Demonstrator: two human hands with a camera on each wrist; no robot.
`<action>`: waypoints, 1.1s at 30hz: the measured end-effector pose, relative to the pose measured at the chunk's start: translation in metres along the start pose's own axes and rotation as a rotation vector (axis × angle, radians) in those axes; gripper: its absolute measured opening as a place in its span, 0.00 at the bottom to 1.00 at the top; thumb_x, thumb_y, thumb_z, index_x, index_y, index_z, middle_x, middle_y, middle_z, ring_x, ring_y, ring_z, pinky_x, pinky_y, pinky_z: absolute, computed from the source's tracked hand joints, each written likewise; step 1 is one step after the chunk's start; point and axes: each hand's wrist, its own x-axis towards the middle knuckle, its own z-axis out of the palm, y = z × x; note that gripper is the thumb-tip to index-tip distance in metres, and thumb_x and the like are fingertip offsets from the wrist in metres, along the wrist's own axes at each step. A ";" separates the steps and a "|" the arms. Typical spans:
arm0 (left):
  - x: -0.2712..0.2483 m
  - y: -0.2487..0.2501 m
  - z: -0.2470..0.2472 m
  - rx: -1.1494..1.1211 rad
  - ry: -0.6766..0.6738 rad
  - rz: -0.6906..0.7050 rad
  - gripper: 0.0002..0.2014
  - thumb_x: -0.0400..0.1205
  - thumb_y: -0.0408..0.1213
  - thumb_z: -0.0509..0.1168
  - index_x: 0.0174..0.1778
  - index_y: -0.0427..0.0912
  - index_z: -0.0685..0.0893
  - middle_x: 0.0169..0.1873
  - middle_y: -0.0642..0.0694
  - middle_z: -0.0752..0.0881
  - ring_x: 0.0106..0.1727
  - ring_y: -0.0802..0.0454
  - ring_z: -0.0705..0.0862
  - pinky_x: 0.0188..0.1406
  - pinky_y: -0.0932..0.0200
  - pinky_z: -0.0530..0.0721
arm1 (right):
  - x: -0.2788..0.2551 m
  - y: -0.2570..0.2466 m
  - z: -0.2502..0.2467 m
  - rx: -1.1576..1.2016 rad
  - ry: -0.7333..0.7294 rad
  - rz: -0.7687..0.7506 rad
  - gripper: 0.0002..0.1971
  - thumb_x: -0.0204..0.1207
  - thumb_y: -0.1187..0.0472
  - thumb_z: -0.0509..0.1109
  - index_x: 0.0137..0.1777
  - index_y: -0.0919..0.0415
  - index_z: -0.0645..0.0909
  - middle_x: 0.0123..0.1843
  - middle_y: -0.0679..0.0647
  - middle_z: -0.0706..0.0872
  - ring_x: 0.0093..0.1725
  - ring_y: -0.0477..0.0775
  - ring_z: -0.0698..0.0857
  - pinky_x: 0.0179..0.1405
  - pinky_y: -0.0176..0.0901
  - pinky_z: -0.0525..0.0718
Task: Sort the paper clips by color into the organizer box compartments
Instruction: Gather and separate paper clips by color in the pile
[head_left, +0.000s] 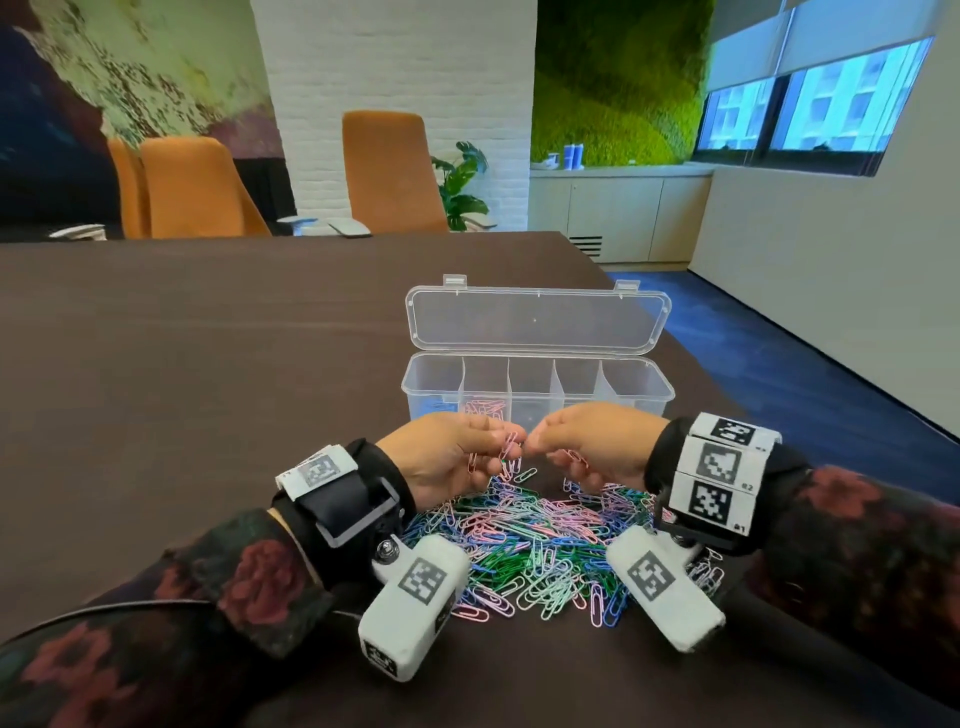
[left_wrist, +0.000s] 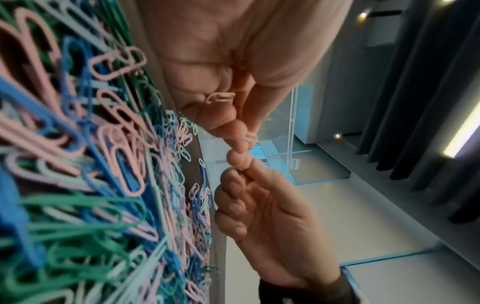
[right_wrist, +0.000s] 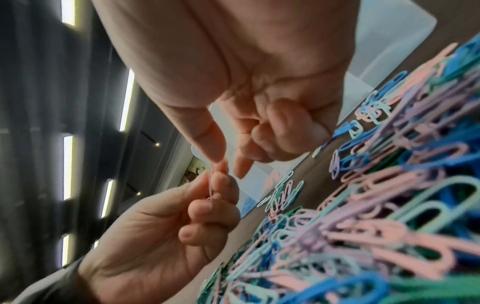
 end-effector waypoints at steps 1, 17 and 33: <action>-0.002 0.000 0.000 0.033 -0.003 0.011 0.10 0.84 0.23 0.56 0.48 0.36 0.82 0.29 0.49 0.84 0.22 0.61 0.76 0.19 0.72 0.71 | 0.000 -0.001 -0.001 -0.082 0.011 -0.027 0.04 0.80 0.61 0.65 0.43 0.58 0.77 0.30 0.50 0.72 0.25 0.45 0.67 0.18 0.32 0.65; -0.023 0.019 -0.025 0.862 0.123 0.163 0.10 0.81 0.29 0.66 0.57 0.37 0.84 0.44 0.41 0.86 0.15 0.68 0.72 0.17 0.78 0.65 | 0.009 -0.024 0.023 -0.846 -0.196 -0.280 0.05 0.74 0.64 0.73 0.46 0.56 0.82 0.29 0.41 0.75 0.28 0.37 0.71 0.24 0.24 0.67; -0.022 0.039 -0.019 0.354 0.055 -0.028 0.13 0.82 0.20 0.53 0.58 0.35 0.76 0.39 0.38 0.86 0.27 0.53 0.83 0.23 0.65 0.82 | 0.015 -0.010 0.011 -0.767 -0.238 -0.198 0.12 0.75 0.61 0.72 0.33 0.52 0.74 0.32 0.45 0.78 0.32 0.46 0.74 0.36 0.38 0.74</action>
